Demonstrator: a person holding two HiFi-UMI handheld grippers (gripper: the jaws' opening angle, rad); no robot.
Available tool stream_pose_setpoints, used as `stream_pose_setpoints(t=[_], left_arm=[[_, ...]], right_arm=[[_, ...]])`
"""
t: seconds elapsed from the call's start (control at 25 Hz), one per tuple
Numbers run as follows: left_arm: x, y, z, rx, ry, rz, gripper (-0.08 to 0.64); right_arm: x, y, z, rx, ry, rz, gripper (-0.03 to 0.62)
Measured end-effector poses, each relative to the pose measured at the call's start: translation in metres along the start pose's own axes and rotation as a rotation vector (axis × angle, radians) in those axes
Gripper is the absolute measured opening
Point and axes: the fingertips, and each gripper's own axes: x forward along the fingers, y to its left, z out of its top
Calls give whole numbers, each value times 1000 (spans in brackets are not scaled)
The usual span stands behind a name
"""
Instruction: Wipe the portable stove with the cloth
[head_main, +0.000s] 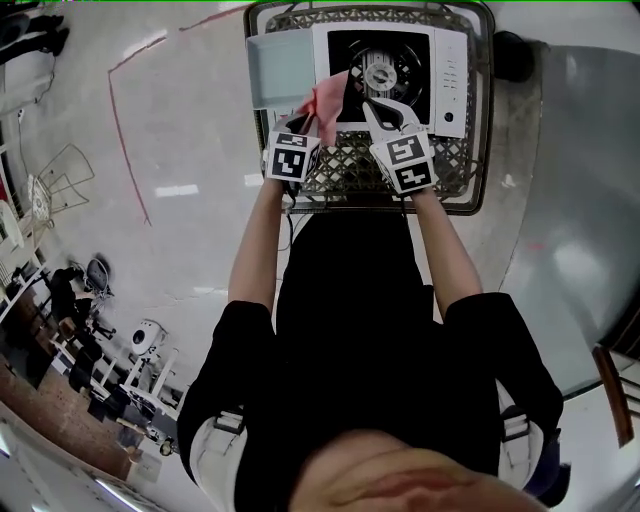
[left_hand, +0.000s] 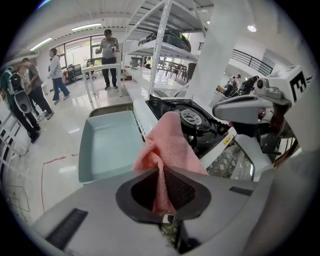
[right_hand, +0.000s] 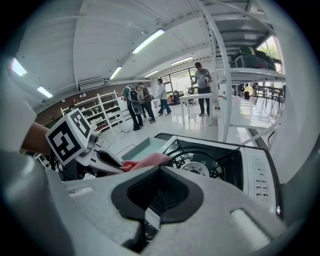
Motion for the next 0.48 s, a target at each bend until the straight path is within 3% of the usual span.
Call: stream_pose_setpoints(t=[0.24, 0.48], left_arm=[[-10, -9, -16, -10, -37, 0, 18], [-50, -8, -4, -42, -159, 33, 18]], right_arm=[[-12, 9, -10, -3, -6, -44, 3], [-39, 27, 6, 2, -55, -126, 3]])
